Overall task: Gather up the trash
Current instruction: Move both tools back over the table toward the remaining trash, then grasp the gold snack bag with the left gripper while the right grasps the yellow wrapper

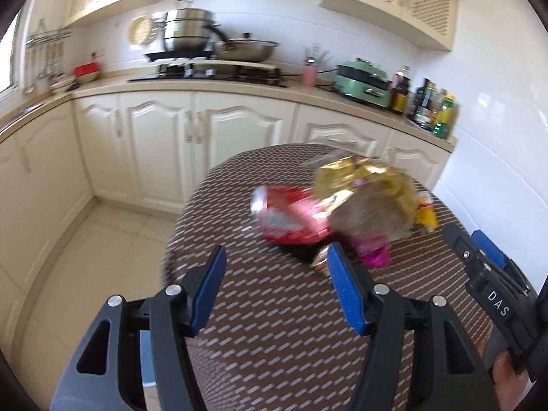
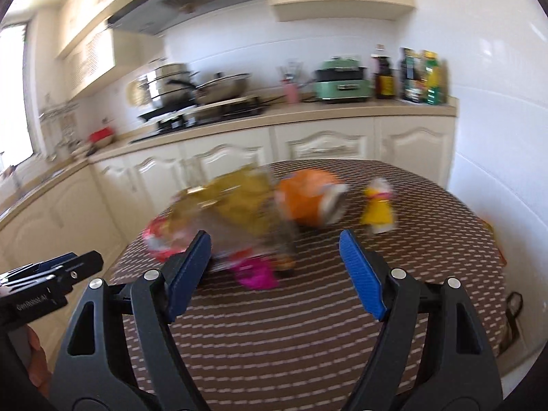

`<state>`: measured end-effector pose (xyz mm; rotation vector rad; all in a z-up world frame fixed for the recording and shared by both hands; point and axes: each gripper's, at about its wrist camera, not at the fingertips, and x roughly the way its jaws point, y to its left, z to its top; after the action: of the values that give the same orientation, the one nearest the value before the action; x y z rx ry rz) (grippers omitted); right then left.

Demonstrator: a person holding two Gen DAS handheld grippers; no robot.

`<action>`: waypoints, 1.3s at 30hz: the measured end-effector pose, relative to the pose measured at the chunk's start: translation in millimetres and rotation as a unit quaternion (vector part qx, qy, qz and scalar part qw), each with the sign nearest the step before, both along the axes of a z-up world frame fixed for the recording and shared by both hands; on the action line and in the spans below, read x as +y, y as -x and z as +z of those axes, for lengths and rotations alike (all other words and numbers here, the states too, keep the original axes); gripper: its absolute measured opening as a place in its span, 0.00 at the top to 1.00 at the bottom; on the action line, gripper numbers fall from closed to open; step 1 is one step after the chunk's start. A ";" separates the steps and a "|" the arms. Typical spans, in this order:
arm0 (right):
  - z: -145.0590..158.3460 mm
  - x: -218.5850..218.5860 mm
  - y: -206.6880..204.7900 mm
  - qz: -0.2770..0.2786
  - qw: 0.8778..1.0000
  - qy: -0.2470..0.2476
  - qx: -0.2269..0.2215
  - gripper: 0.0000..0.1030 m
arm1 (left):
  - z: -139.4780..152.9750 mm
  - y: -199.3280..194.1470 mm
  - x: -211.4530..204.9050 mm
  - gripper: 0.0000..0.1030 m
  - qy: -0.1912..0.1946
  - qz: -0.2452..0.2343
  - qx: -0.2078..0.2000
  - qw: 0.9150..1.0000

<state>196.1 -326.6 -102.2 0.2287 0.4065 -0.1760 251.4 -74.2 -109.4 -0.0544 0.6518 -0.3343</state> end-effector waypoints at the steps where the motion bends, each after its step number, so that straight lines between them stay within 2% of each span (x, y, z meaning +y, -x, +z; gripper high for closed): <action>1: -1.0 -9.3 0.1 -0.009 1.000 -0.004 0.001 0.25 | 1.7 -4.4 -9.3 0.41 -0.002 -0.006 -0.003 1.000; 5: -2.0 -40.3 -1.3 -0.032 0.999 -0.017 0.007 0.23 | 2.2 -16.4 -46.4 0.41 -0.030 -0.035 -0.016 0.999; 12: -17.0 -90.5 -36.0 -0.059 0.995 -0.037 0.068 0.22 | -8.4 -50.4 -84.4 0.41 -0.065 -0.062 -0.013 0.996; 20: -43.3 -119.7 -97.0 -0.063 0.983 -0.019 0.172 0.22 | -12.6 -73.3 -108.1 0.41 -0.078 -0.084 -0.014 0.993; 26: -62.6 -134.6 -131.2 -0.057 0.975 -0.024 0.214 0.23 | -13.0 -88.8 -120.2 0.42 -0.074 -0.097 -0.004 0.992; 27: -64.5 -135.6 -132.3 -0.053 0.975 -0.030 0.214 0.24 | -13.3 -91.2 -122.3 0.42 -0.075 -0.099 -0.002 0.992; 28: -68.3 -137.0 -133.2 -0.049 0.974 -0.037 0.216 0.35 | -13.4 -92.7 -123.9 0.43 -0.074 -0.101 -0.001 0.992; 29: -70.1 -137.7 -133.5 -0.051 0.974 -0.038 0.219 0.51 | -13.3 -94.1 -125.5 0.49 -0.073 -0.105 0.000 0.992; 30: -69.5 -138.5 -132.7 -0.055 0.974 -0.036 0.216 0.57 | -13.5 -94.7 -126.6 0.55 -0.073 -0.107 0.001 0.992; 31: -69.0 -140.6 -131.8 -0.048 0.975 -0.045 0.210 0.69 | -13.7 -95.7 -127.5 0.56 -0.075 -0.106 0.002 0.991; 33: -68.6 -144.0 -128.8 -0.043 0.977 -0.062 0.201 0.71 | -15.3 -96.9 -128.2 0.67 -0.069 -0.110 0.008 0.991; 35: -65.3 -145.7 -122.5 -0.042 0.979 -0.068 0.185 0.77 | -16.0 -98.2 -127.3 0.75 -0.061 -0.114 0.013 0.992; 39: -52.7 -142.3 -108.3 -0.044 0.985 -0.067 0.155 0.80 | -14.1 -94.3 -122.7 0.87 -0.050 -0.113 0.009 0.992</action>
<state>304.4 -468.9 -154.9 0.3545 0.7203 -0.2729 345.7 -196.9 -123.5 0.1139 0.6942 -0.5194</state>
